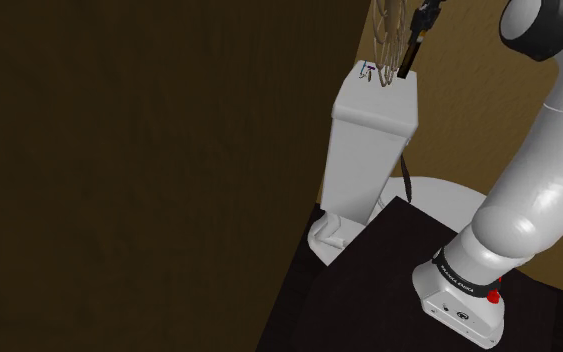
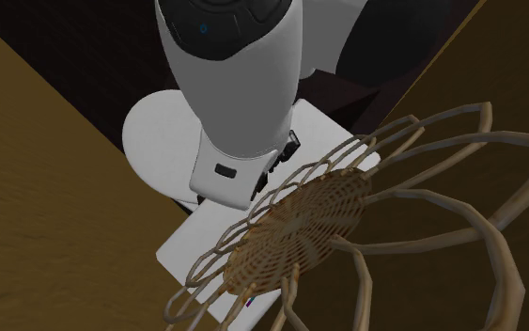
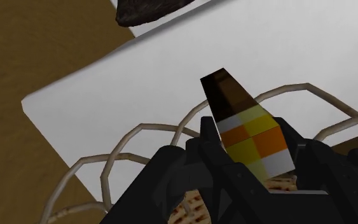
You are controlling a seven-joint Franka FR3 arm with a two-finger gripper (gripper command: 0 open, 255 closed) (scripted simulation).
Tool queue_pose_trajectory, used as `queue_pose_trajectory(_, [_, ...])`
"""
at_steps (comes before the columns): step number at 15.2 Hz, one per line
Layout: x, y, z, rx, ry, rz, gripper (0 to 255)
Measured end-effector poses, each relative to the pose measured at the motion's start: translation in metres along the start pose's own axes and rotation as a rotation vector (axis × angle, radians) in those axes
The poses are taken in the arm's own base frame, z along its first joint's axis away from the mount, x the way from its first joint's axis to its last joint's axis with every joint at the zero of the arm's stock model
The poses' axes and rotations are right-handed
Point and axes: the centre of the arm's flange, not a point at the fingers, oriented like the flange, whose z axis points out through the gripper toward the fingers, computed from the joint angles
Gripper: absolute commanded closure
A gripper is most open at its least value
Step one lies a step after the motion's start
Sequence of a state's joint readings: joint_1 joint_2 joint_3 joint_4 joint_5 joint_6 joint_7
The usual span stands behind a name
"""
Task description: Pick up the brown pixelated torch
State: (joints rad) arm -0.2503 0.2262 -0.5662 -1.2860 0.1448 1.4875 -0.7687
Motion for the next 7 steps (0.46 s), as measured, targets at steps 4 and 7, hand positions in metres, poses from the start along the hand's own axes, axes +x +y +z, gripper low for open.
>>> queue_pose_trajectory(4, [0.000, 0.000, -0.022, 0.000, 0.000, 0.000, 255])
queue_pose_trajectory(7, [0.000, -0.001, -0.035, 0.000, 0.000, 0.000, 255])
